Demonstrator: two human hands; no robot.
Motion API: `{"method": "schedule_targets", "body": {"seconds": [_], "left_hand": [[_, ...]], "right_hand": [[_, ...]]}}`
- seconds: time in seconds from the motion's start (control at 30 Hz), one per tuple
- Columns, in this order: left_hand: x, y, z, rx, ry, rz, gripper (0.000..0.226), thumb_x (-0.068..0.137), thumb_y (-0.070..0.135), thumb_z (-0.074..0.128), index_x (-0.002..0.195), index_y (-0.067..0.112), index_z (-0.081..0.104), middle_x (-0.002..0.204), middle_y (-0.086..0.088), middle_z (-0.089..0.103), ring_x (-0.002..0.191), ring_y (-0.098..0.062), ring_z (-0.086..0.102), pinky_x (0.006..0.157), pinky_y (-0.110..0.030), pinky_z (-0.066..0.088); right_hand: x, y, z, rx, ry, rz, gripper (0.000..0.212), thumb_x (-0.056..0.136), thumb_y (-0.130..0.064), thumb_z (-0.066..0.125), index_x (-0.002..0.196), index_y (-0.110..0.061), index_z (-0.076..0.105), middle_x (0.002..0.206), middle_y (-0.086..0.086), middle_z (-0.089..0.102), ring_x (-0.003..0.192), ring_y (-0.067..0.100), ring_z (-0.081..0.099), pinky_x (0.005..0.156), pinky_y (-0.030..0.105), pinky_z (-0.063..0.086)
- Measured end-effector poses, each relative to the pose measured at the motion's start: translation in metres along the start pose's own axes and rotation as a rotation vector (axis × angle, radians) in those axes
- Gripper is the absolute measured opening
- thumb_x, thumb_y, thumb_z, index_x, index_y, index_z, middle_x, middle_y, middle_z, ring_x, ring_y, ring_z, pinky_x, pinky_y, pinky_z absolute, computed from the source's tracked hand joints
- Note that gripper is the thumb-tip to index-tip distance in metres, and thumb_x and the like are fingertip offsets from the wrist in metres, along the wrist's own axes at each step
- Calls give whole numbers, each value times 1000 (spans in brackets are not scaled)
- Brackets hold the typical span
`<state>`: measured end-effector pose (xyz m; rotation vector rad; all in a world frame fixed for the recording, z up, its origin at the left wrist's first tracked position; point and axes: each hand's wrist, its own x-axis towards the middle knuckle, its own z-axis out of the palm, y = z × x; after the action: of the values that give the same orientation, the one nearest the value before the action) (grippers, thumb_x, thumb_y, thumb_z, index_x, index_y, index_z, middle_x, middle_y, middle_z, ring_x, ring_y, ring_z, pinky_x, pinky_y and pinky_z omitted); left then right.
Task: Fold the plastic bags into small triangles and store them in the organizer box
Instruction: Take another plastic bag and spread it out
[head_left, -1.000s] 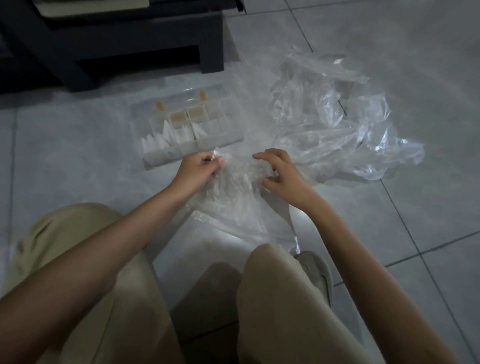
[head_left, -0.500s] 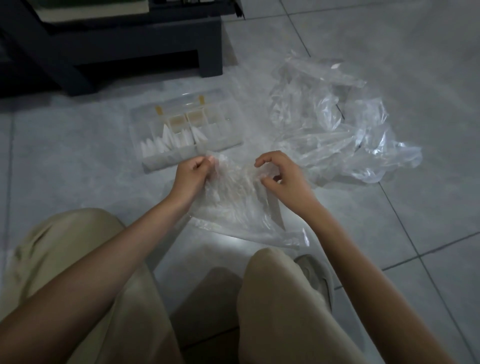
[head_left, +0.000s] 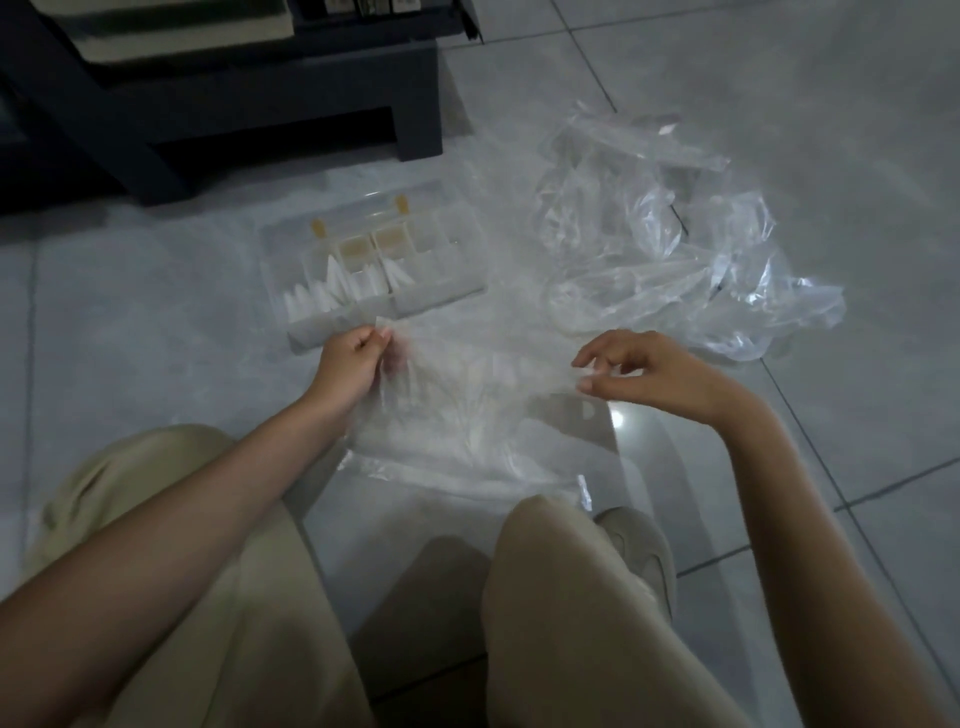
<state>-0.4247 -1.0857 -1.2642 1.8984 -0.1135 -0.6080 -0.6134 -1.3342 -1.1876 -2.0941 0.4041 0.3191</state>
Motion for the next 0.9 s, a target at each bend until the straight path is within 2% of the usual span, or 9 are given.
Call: {"method": "schedule_targets", "body": {"seconds": [0.2, 0.33, 0.43, 0.5, 0.57, 0.67, 0.73, 0.83, 0.9], "left_hand": [[3, -3, 3, 62, 7, 9, 37, 102, 18, 46, 66, 16, 56, 52, 6, 57, 41, 3, 48, 50, -16, 38], [2, -6, 2, 43, 72, -2, 36, 102, 20, 46, 68, 16, 56, 63, -5, 54, 44, 0, 47, 55, -24, 38], [2, -6, -2, 57, 81, 0, 37, 102, 21, 46, 66, 16, 54, 61, -4, 51, 49, -6, 46, 55, -28, 35], [3, -5, -4, 47, 73, -2, 37, 102, 22, 46, 66, 17, 54, 62, -3, 52, 46, -3, 46, 52, -25, 34], [6, -4, -7, 40, 46, -20, 36, 102, 23, 47, 67, 18, 56, 61, -1, 56, 47, -3, 47, 48, -21, 34], [8, -1, -11, 3, -4, -47, 34, 101, 20, 49, 69, 18, 59, 49, 10, 58, 52, -9, 47, 50, -22, 35], [6, 2, -10, -19, -39, -67, 30, 100, 17, 50, 73, 19, 61, 48, 14, 60, 48, -2, 50, 53, -19, 38], [1, 9, -4, -133, -102, -140, 22, 99, 13, 51, 84, 20, 65, 56, 16, 65, 51, 4, 56, 53, -9, 44], [-1, 11, -2, -206, -119, -144, 18, 97, 14, 55, 85, 19, 67, 63, 16, 69, 60, 3, 59, 57, -10, 45]], "right_hand": [[-4, 4, -13, -11, 60, 4, 30, 85, -24, 71, 59, -10, 69, 96, -7, 69, 93, 7, 63, 89, 23, 44], [9, 11, -12, 4, 172, -13, 28, 84, -25, 73, 59, -30, 63, 83, -6, 67, 79, 15, 64, 77, 27, 46], [18, 16, -10, 75, 226, 5, 25, 89, -21, 68, 66, -14, 62, 66, -10, 63, 68, 8, 61, 73, 26, 45], [20, 18, -11, 70, 189, 11, 24, 90, -19, 66, 70, -6, 64, 63, -12, 63, 64, 3, 58, 72, 25, 43], [20, 18, -14, 72, 155, 8, 24, 89, -18, 67, 69, -5, 66, 64, -11, 63, 64, 3, 56, 72, 26, 40], [16, 15, -20, 149, 150, 9, 24, 88, -18, 69, 67, -7, 68, 76, 10, 68, 77, 17, 60, 80, 31, 42], [13, 13, -23, 177, 149, 2, 24, 87, -18, 70, 66, -5, 70, 78, 19, 68, 77, 20, 60, 82, 31, 43], [14, 12, -21, 180, 157, 3, 22, 85, -17, 72, 68, -4, 71, 75, 20, 68, 76, 20, 61, 79, 27, 45], [16, 11, -16, 215, 160, 12, 16, 83, -13, 73, 72, -3, 69, 70, 10, 69, 70, 13, 62, 73, 19, 48]]}}
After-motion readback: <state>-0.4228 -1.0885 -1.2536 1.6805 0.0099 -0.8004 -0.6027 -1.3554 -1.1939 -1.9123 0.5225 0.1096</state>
